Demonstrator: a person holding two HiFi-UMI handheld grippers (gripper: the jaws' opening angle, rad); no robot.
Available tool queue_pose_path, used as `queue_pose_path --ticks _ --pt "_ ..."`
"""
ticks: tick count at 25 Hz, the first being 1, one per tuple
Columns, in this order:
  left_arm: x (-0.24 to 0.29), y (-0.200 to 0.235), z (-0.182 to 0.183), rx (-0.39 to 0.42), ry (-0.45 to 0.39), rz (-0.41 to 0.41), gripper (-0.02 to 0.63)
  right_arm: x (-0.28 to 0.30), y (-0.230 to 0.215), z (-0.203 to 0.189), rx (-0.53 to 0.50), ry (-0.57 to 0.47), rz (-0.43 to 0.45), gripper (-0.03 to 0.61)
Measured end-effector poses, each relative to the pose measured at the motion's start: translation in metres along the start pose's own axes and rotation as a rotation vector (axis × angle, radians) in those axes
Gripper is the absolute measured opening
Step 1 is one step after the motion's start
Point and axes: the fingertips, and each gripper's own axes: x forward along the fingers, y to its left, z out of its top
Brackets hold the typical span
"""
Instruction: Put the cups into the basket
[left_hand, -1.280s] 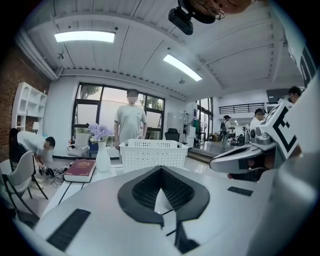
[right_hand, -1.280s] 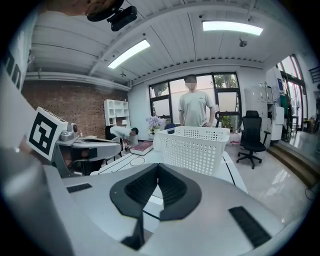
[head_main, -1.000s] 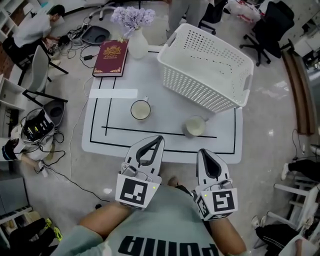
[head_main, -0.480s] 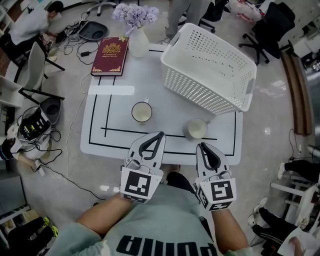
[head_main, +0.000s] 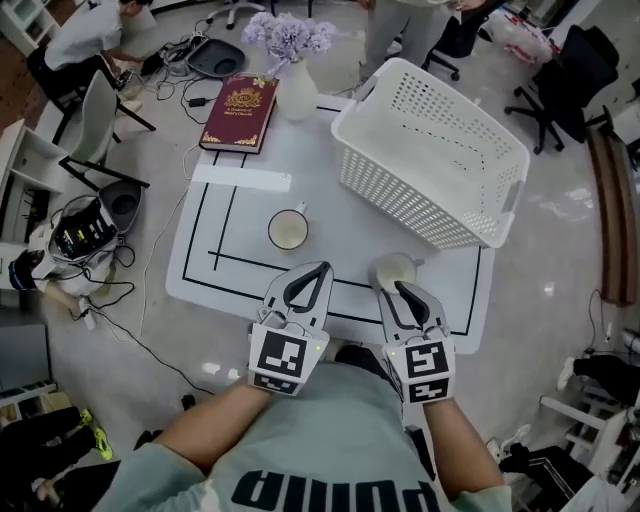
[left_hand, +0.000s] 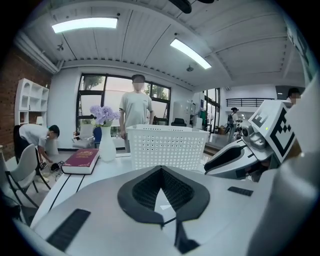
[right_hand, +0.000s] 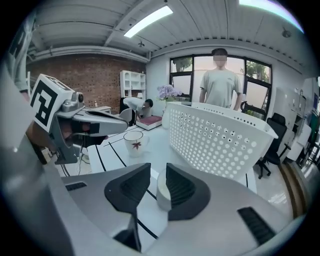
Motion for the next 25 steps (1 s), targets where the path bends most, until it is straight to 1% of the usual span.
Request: queue_pose_path --ticks 4,9,18,22,23,25 --pt "0.010 0.001 -0.006 -0.024 0.018 0.027 0.003 0.014 -0.002 -0.011 -0.040 0.056 0.062 0.109" --pt "0.023 0.001 -0.016 -0.037 0.042 0.048 0.003 0.027 -0.004 -0.021 -0.081 0.104 0.118 0.117" --pt "0.041 0.003 -0.035 -0.032 0.089 0.070 0.003 0.037 -0.003 -0.034 -0.152 0.163 0.175 0.123" --pt "0.047 0.002 -0.040 -0.041 0.096 0.070 0.003 0.036 -0.005 -0.037 -0.163 0.157 0.177 0.152" --pt "0.047 0.001 -0.041 -0.043 0.097 0.069 0.003 0.034 -0.006 -0.037 -0.158 0.149 0.170 0.168" --pt "0.049 0.000 -0.043 -0.045 0.100 0.066 0.003 0.030 -0.011 -0.035 -0.143 0.128 0.150 0.224"
